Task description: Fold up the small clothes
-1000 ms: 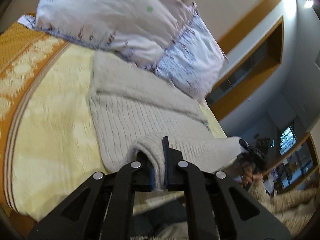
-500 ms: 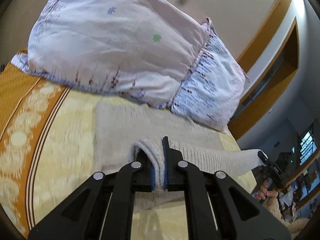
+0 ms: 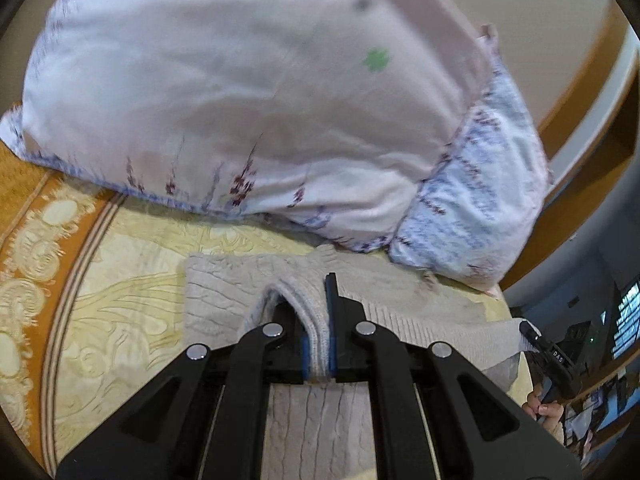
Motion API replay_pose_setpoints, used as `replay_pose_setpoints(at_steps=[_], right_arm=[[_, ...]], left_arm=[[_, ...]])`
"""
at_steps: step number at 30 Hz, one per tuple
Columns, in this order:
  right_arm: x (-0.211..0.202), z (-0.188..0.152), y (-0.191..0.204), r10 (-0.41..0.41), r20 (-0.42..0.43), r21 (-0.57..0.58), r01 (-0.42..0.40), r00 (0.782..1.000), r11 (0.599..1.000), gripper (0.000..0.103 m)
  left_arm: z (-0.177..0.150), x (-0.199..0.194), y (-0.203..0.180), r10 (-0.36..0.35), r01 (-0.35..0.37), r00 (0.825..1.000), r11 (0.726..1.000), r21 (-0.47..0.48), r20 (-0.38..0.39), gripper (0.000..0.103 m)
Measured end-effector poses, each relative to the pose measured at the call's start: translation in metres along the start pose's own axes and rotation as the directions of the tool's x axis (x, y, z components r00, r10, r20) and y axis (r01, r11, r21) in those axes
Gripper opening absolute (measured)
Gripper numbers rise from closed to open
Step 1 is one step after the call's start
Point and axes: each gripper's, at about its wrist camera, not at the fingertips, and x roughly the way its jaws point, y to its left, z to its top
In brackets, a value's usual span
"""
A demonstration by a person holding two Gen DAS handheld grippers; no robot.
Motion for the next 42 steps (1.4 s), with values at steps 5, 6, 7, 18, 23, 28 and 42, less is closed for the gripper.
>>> replay_pose_setpoints(at_steps=[5, 6, 7, 18, 23, 28, 42], right_arm=[[0.041, 0.005, -0.02, -0.079, -0.106, 0.095, 0.089, 0.991, 0.991, 0.008], [0.046, 0.007, -0.023, -0.084, -0.122, 0.115, 0.098, 0.989, 0.989, 0.008], [0.052, 0.009, -0.026, -0.089, -0.136, 0.143, 0.109, 0.987, 0.984, 0.009], [0.044, 0.042, -0.015, -0.088, -0.038, 0.145, 0.093, 0.995, 0.985, 0.06], [0.001, 0.029, -0.013, -0.161, -0.003, 0.047, 0.161, 0.987, 0.986, 0.056], [-0.029, -0.001, -0.025, -0.196, -0.062, 0.01, 0.197, 0.979, 0.98, 0.047], [-0.028, -0.042, -0.021, -0.234, -0.151, -0.098, 0.221, 0.96, 0.97, 0.039]], left_arm=[[-0.001, 0.047, 0.024, 0.02, -0.027, 0.997, 0.996, -0.09, -0.077, 0.006], [-0.002, 0.052, 0.028, 0.014, -0.024, 0.996, 0.993, -0.118, -0.085, 0.006], [-0.002, 0.055, 0.031, 0.008, -0.019, 0.996, 0.991, -0.133, -0.086, 0.007], [0.012, 0.035, 0.023, 0.001, 0.0, 1.0, 0.992, -0.129, 0.005, 0.058], [0.0, 0.008, 0.025, 0.034, -0.034, 0.999, 0.998, -0.059, -0.01, 0.058], [-0.024, -0.011, 0.026, 0.084, -0.083, 0.995, 0.996, 0.018, -0.044, 0.054], [-0.073, -0.021, 0.016, 0.162, -0.146, 0.984, 0.973, 0.177, -0.079, 0.054]])
